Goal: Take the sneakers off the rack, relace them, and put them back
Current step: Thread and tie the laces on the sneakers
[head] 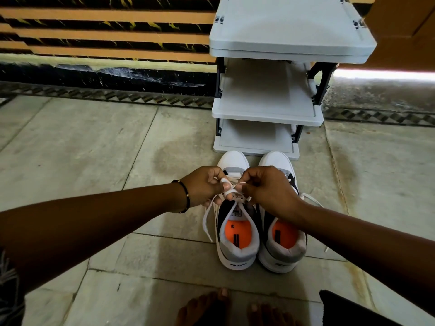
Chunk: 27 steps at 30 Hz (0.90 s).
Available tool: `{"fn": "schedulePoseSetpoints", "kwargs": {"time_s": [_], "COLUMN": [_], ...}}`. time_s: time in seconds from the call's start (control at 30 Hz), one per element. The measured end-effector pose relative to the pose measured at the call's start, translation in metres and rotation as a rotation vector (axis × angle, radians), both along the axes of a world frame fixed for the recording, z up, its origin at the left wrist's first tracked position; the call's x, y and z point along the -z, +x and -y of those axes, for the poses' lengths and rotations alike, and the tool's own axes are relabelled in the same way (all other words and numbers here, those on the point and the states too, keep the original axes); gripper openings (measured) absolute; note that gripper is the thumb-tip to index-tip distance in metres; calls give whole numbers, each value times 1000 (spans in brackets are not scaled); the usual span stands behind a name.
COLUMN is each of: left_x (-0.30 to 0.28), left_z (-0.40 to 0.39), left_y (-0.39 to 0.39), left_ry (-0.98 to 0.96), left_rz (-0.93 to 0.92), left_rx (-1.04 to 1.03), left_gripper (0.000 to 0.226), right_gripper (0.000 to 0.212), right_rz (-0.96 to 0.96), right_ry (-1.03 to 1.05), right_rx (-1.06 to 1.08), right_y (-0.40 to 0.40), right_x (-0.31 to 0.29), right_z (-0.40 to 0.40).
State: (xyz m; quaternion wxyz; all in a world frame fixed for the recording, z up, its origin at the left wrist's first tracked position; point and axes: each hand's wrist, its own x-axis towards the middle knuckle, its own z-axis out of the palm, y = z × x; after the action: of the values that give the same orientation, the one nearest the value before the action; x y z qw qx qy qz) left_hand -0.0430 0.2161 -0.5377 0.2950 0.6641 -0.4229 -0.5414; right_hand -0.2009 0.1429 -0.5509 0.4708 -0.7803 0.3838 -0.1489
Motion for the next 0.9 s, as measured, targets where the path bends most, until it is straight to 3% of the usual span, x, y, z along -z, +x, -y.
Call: {"fn": "schedulePoseSetpoints", "kwargs": {"time_s": [0.13, 0.27, 0.4, 0.53, 0.7, 0.8, 0.9], "left_x": [1, 5, 8, 9, 10, 9, 6], "left_z": [1, -2, -2, 0, -4, -2, 0], "left_y": [2, 4, 2, -3, -7, -8, -6], "left_ry": [-27, -38, -69, -110, -114, -53, 70], "left_rz": [17, 49, 97, 130, 59, 4, -80], "left_rx": [19, 42, 29, -4, -13, -23, -59], "left_gripper": [14, 12, 12, 17, 19, 16, 14], "right_gripper": [12, 5, 33, 16, 10, 9, 10], "right_rz": [22, -43, -144, -166, -75, -33, 8], "right_ry": [94, 62, -20, -150, -13, -10, -166], "right_rx": [93, 41, -215, -287, -156, -148, -189], "right_y": [0, -2, -3, 2, 1, -2, -5], "right_x": [-4, -5, -11, -10, -5, -2, -3], "right_z": [5, 6, 5, 3, 9, 9, 7]}}
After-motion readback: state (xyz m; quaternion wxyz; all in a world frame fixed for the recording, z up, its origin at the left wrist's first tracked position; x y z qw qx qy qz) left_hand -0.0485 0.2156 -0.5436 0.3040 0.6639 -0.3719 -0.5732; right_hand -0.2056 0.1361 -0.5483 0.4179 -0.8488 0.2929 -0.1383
